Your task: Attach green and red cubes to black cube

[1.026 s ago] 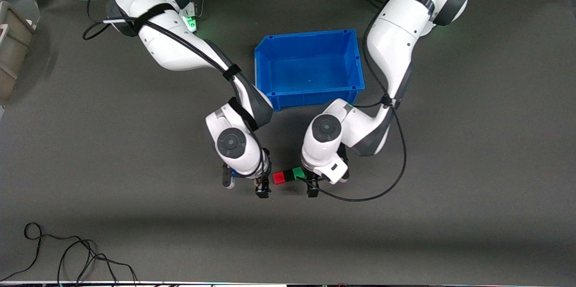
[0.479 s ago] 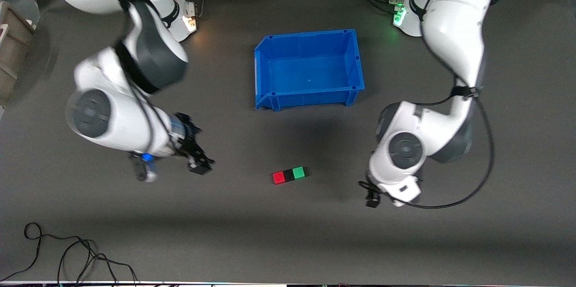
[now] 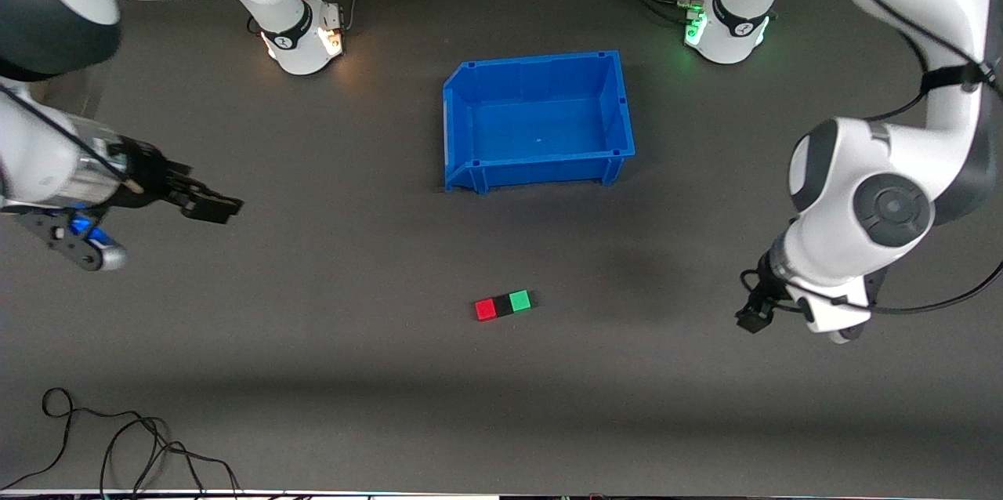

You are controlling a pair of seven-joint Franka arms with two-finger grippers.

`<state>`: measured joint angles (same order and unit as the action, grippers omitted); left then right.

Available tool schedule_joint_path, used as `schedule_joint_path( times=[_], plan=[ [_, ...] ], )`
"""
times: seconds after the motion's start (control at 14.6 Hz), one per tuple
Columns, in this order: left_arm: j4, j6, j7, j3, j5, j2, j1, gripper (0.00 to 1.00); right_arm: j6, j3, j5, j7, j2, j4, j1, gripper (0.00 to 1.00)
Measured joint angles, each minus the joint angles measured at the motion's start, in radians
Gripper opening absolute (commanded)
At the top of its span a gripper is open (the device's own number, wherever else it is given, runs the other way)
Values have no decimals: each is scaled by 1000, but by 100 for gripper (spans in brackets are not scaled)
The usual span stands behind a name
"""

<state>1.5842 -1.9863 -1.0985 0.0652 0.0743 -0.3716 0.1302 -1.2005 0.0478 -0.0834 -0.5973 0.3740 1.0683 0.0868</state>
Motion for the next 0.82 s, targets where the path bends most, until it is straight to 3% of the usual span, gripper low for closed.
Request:
schedule_joint_path(
  times=[0.21, 0.41, 0.82],
  plan=[
    [44, 121, 395, 0, -12, 110, -52, 100, -6, -45, 60, 266, -35, 47, -3, 100],
    [44, 191, 734, 1, -14, 171, -57, 100, -116, -47, 71, 328, -75, 140, 0, 100],
    [44, 278, 950, -1, -14, 240, -118, 100, -341, -57, 76, 422, -245, 410, 3, 100]
  ],
)
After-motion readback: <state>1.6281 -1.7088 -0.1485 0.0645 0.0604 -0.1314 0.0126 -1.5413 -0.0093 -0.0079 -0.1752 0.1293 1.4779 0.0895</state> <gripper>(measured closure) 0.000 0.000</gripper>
